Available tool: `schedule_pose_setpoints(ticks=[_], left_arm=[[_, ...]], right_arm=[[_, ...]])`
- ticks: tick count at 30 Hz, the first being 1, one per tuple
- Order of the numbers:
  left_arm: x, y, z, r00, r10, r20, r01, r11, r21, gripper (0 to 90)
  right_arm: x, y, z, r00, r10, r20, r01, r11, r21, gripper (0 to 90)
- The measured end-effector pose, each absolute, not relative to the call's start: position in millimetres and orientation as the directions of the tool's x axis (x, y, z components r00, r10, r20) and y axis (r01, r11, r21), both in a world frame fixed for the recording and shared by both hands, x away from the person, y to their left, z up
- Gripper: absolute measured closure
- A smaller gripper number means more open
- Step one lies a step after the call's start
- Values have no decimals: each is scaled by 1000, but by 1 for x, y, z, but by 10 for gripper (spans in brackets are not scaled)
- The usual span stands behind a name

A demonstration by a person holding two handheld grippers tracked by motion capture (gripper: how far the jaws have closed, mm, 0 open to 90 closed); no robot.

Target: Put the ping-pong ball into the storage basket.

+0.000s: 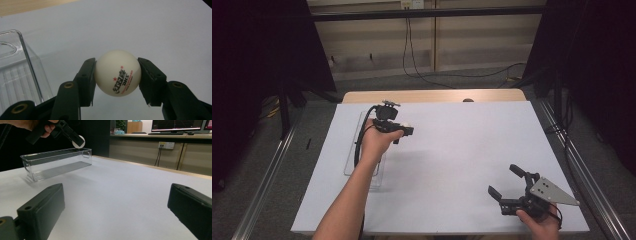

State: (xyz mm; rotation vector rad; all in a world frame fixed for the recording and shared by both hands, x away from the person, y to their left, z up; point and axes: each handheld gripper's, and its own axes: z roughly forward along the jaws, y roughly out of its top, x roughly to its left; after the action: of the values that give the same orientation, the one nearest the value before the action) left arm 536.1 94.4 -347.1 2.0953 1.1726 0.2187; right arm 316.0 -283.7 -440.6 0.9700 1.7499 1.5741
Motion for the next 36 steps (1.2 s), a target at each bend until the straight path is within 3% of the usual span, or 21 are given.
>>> schedule_pose_setpoints(ticks=[36], left_arm=[[536,122,-335,555,817,-158,676,-332,657,512]], right_arm=[[318,-285,-443,-553,831,57,143,27,989,4]])
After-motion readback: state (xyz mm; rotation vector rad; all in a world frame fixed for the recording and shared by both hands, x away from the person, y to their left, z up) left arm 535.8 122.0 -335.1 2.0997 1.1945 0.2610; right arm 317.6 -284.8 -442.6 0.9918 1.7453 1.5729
